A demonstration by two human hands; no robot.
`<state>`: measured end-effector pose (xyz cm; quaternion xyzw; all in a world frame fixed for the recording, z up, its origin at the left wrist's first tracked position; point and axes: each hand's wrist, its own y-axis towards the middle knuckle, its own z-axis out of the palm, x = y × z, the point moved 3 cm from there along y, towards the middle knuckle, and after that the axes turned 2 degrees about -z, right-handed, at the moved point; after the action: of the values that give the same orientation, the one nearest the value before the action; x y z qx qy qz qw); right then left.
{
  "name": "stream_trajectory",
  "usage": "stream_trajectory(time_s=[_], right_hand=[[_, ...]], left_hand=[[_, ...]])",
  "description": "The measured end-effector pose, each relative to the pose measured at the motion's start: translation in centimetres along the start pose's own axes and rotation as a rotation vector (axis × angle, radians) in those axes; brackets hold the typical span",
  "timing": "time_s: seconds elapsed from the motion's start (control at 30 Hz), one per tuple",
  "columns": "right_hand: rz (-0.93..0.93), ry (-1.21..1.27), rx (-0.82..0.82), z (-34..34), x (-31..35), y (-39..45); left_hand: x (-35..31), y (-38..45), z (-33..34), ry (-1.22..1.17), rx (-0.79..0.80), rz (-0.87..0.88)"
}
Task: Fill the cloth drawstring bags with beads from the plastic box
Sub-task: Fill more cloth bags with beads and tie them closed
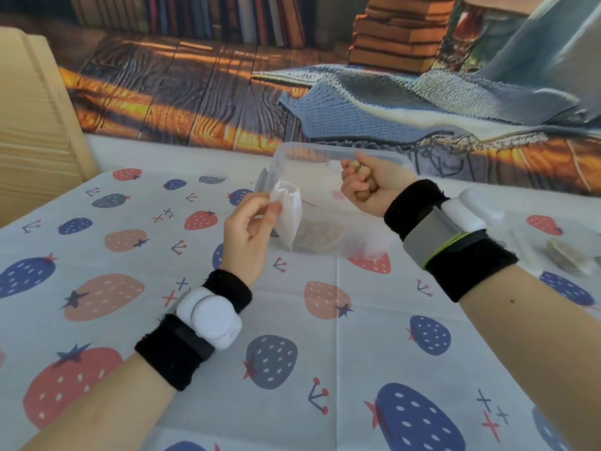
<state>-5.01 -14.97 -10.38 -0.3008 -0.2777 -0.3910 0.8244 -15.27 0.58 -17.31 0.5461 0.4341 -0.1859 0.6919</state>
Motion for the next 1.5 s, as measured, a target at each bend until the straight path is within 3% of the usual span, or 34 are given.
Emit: stream_trajectory(time_s=[0.2,0.53,0.87,1.13,1.3,1.5], right_hand=[[-0.005,0.061,0.043,-1.5,1.8,-3.2],[0.11,0.004,-0.134,-9.6,-3.6,-5.4],[-0.07,-0.002,-0.176,-13.3,-5.9,-3.5],[-0.234,-0.283,-0.135,-13.0,-6.1,-3.6],[-0.364,-0.414,-0.17,-12.9,-6.0,-3.8],[-0.379,-0.47,-0.228,-13.1,-6.2,-3.6]], left_hand=[[-0.7,0.9,0.9,0.022,-0.038,0.023],[0.0,-2.7,3.6,0.119,0.173,-0.204],[2.3,-3.1,5.9,0.17,0.291,-0.278],[2.6,-3.5,5.9,0.183,0.35,-0.174],[3.5,-3.6,5.9,0.269,0.355,-0.134],[3.0,-3.4,5.6,0.248,0.268,-0.139]])
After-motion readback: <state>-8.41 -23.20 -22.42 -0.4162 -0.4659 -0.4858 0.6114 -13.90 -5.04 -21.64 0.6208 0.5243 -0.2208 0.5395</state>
